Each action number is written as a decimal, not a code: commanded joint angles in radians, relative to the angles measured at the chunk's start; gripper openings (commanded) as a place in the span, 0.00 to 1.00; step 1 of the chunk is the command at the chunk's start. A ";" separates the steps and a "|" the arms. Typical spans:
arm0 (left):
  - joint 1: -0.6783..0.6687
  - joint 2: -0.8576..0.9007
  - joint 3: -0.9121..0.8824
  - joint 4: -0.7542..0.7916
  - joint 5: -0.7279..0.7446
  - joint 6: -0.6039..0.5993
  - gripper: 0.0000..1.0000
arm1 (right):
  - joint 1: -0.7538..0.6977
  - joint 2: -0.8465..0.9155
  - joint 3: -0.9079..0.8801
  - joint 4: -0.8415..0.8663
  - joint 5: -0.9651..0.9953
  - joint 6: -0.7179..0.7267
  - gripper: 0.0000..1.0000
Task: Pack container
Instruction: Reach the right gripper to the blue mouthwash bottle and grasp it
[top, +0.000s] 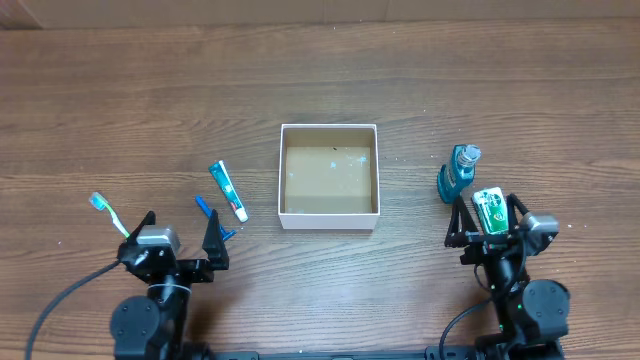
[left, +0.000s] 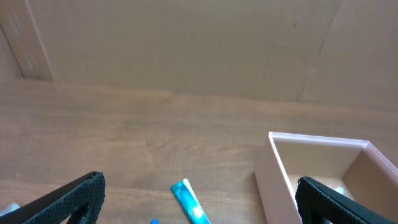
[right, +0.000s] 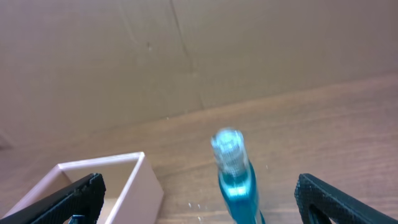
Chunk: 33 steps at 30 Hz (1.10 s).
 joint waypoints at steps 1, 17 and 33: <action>0.005 0.163 0.183 -0.077 0.007 -0.013 1.00 | -0.007 0.160 0.168 -0.038 -0.001 0.010 1.00; 0.005 0.760 0.694 -0.529 -0.015 -0.014 1.00 | -0.008 1.264 1.121 -0.789 -0.076 -0.078 1.00; 0.005 0.758 0.694 -0.521 0.000 -0.014 1.00 | -0.080 1.429 1.118 -0.890 -0.061 -0.172 1.00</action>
